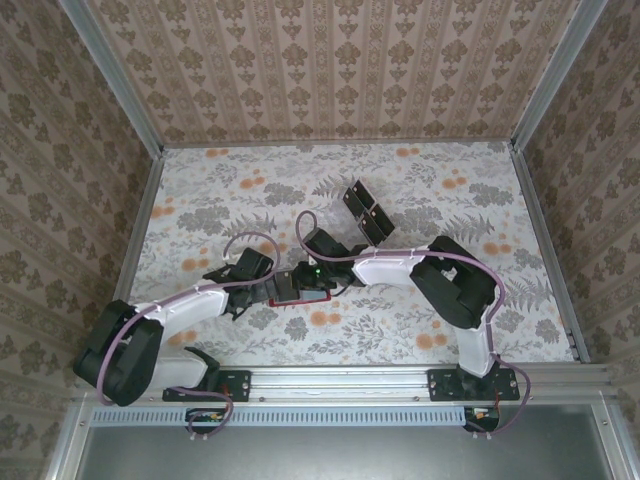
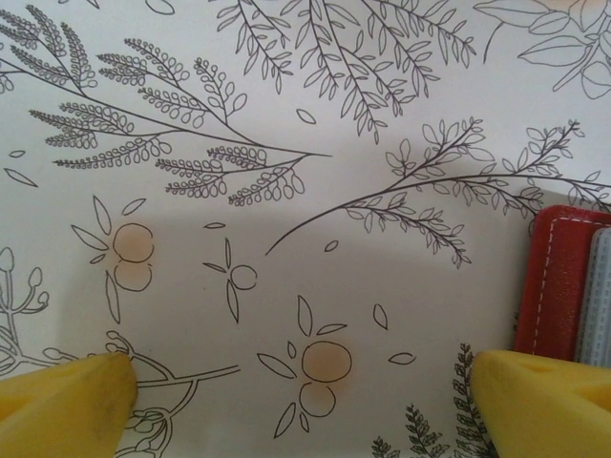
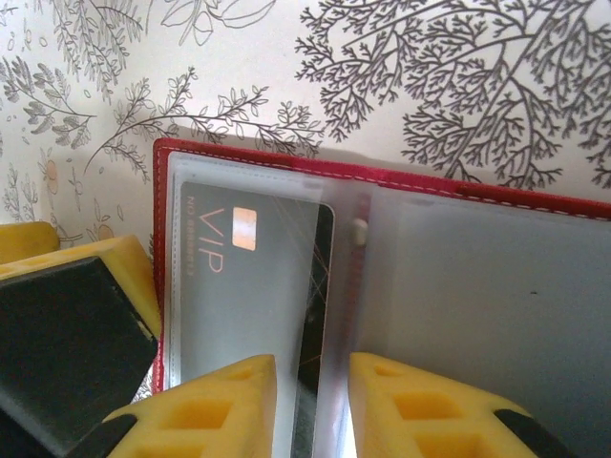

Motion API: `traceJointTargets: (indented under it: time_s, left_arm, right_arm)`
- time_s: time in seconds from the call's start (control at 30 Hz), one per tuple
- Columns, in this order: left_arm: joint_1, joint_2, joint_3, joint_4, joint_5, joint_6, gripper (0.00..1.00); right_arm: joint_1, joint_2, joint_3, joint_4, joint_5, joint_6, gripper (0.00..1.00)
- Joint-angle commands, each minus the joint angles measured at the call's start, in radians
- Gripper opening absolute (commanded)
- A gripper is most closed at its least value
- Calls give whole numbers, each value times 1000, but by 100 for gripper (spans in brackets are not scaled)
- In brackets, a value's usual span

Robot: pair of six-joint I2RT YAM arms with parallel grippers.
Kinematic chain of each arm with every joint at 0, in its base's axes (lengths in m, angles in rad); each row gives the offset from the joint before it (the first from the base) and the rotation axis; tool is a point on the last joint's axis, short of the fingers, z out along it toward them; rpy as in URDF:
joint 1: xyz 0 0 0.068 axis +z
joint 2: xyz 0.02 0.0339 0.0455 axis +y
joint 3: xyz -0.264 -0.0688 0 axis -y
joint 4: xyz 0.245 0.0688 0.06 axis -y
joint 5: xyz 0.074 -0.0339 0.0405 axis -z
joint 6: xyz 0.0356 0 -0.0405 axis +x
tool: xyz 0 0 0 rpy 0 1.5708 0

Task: Put the credit cards into the card holder
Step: Insert the credit card into the card slot.

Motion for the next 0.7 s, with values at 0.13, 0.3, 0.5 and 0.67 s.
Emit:
traceJointTargets:
  time_s: [0.13, 0.3, 0.5, 0.67]
  left_arm:
    - [-18, 50, -29, 44, 36, -6, 100]
    - [-35, 60, -29, 52, 35, -15, 100]
    - [-33, 9, 6, -7, 15, 6, 100]
    - [-11, -87, 49, -75, 15, 44, 100]
  right_arm:
    - [19, 37, 50, 5, -28, 13, 18]
    - [24, 49, 55, 14, -42, 23, 16]
    - [22, 13, 39, 29, -54, 25, 26]
    - [16, -113, 6, -29, -2, -7, 39]
